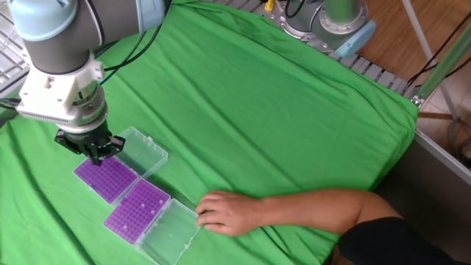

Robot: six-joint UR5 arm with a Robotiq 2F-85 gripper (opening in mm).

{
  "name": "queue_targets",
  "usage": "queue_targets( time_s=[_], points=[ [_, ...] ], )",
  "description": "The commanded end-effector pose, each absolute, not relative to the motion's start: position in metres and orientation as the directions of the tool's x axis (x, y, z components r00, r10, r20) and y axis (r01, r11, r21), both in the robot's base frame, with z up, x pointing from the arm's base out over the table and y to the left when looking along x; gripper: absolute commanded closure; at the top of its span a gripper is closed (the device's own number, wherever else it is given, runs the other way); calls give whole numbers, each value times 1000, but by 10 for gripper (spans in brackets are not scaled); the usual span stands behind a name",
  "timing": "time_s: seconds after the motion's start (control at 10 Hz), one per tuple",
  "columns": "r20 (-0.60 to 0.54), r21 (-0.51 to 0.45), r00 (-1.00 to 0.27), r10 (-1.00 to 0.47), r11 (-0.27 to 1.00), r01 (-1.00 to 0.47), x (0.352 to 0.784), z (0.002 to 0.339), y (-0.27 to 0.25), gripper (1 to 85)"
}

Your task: Insert a small pipette tip into the holder for small pipette tips

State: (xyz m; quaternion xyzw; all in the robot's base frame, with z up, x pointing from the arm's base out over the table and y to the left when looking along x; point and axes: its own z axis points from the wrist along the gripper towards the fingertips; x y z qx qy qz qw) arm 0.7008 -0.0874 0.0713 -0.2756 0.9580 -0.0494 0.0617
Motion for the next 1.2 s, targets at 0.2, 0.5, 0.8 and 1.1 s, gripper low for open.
queue_targets(
  time_s=[0.2, 0.5, 0.8, 1.1],
  points=[
    [-109, -116, -842, -529, 848, -517, 701, 68, -86, 847],
    [-111, -116, -842, -529, 848, -517, 701, 65, -86, 847],
    [-115, -116, -841, -528, 848, -517, 699, 60, -89, 847],
    [-116, -116, -839, -531, 847, -519, 697, 61, -91, 847]
  ],
)
